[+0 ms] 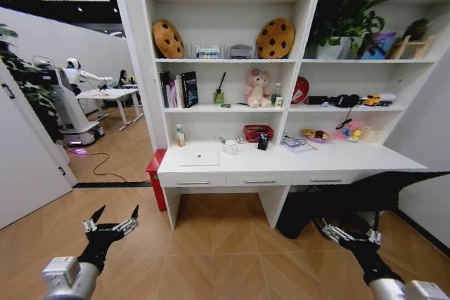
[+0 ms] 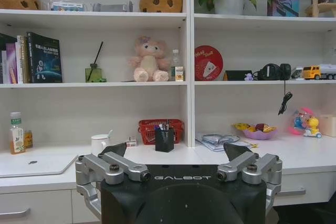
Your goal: Organize the objects on the table.
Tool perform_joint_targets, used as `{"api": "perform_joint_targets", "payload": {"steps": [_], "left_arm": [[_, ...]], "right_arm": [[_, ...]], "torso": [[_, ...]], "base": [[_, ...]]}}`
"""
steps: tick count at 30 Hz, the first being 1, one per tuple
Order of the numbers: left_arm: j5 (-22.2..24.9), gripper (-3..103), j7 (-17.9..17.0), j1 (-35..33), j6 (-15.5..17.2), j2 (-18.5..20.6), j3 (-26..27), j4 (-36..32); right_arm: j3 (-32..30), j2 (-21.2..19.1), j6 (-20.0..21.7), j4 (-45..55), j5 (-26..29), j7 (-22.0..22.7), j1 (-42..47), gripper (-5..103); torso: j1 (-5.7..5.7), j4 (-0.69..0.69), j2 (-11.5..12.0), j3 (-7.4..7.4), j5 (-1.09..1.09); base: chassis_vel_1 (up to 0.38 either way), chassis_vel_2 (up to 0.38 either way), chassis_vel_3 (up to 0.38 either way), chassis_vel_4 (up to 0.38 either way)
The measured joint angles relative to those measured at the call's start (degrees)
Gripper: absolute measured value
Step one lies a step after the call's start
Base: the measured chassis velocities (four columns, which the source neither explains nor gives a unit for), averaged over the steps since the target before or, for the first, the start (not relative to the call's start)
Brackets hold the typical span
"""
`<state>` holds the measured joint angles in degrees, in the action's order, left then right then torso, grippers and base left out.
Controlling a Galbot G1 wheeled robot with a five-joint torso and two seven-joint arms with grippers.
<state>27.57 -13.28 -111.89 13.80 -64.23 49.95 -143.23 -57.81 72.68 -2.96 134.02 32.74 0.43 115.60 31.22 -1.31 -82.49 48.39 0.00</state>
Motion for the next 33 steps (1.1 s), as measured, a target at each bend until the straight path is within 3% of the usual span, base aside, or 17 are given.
{"api": "perform_joint_targets", "payload": {"steps": [4,33], "left_arm": [[0.0,100,0.0,0.0,0.0,0.0,0.0,0.0],[0.0,100,0.0,0.0,-0.01,0.0,0.0,0.0]], "right_arm": [[0.0,0.0,0.0,0.0,0.0,0.0,0.0,100],[0.0,0.0,0.0,0.0,0.0,0.0,0.0,100]], "torso": [[0.0,-0.05,0.0,0.0,0.0],[0.0,-0.03,0.0,0.0,0.0]], "base": [[0.0,0.0,0.0,0.0],[0.0,0.0,0.0,0.0]]}}
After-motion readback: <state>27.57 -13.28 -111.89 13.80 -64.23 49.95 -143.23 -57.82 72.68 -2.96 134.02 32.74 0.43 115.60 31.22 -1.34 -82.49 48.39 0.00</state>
